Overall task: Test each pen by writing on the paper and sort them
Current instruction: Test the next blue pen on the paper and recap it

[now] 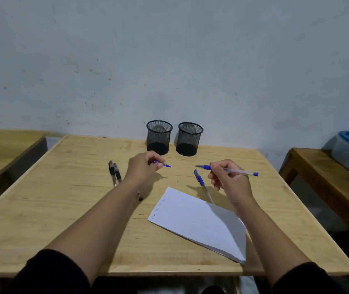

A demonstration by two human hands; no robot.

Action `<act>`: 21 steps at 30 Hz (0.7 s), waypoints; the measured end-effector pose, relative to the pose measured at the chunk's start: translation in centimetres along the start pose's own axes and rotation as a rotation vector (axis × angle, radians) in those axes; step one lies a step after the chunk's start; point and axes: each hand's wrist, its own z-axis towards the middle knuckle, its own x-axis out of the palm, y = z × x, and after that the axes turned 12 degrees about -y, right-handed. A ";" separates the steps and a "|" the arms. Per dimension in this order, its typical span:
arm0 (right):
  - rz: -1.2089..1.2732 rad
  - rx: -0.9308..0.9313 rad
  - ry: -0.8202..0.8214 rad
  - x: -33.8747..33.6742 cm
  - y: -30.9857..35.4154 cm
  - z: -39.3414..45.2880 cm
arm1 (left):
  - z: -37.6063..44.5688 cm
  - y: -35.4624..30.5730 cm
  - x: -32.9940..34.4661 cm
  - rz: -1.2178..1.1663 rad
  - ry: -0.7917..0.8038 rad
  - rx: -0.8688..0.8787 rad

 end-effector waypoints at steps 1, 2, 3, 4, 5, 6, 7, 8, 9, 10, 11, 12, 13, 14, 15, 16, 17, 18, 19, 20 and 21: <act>-0.001 0.010 0.010 0.5 -0.3 -0.3 | -0.3 0.2 1.0 0.025 0.015 0.012; 0.003 0.020 0.010 0.8 -0.6 -0.5 | -0.4 0.5 1.9 0.049 0.022 0.020; 0.007 0.029 0.010 1.0 -1.0 -0.7 | -0.4 0.9 2.5 0.069 0.033 0.024; 0.005 0.042 0.010 1.0 -1.4 -0.8 | -0.4 1.3 3.0 0.085 0.049 0.022; 0.001 0.058 0.010 0.9 -1.7 -0.9 | -0.4 1.5 3.4 0.100 0.069 0.011; -0.001 0.078 0.010 0.8 -2.1 -1.0 | -0.4 1.7 3.8 0.116 0.086 0.006; -0.001 0.097 0.011 0.7 -2.4 -1.0 | -0.4 1.9 4.2 0.133 0.093 0.008; -0.004 0.113 0.011 0.5 -2.7 -1.0 | -0.3 2.1 4.5 0.152 0.096 0.012; -0.007 0.125 0.012 0.4 -2.9 -0.9 | -0.2 2.3 4.8 0.169 0.099 0.016; -0.009 0.133 0.012 0.3 -3.0 -0.9 | -0.1 2.5 4.9 0.184 0.102 0.020; -0.009 0.141 0.012 0.3 -3.1 -0.8 | 0.0 2.7 5.1 0.194 0.104 0.023; -0.008 0.149 0.010 0.3 -3.1 -0.8 | 0.0 2.8 5.1 0.198 0.107 0.023; -0.004 0.158 0.007 0.3 -3.2 -0.7 | 0.0 2.8 5.2 0.201 0.108 0.024; 0.002 0.169 0.006 0.4 -3.2 -0.7 | 0.0 2.8 5.2 0.207 0.109 0.027; 0.012 0.181 0.006 0.5 -3.2 -0.6 | -0.1 2.7 5.2 0.215 0.111 0.033; 0.023 0.193 0.008 0.6 -3.2 -0.6 | -0.2 2.7 5.1 0.218 0.108 0.038; 0.033 0.205 0.011 0.8 -3.3 -0.6 | -0.3 2.6 4.9 0.215 0.101 0.042; 0.037 0.215 0.016 0.9 -3.3 -0.6 | -0.5 2.4 4.6 0.210 0.093 0.043; 0.036 0.223 0.024 1.1 -3.4 -0.6 | -0.9 2.1 4.2 0.207 0.081 0.042; 0.033 0.227 0.037 1.2 -3.4 -0.6 | -1.3 1.9 3.7 0.209 0.066 0.043; 0.025 0.226 0.053 1.3 -3.4 -0.6 | -1.9 1.7 3.2 0.214 0.052 0.051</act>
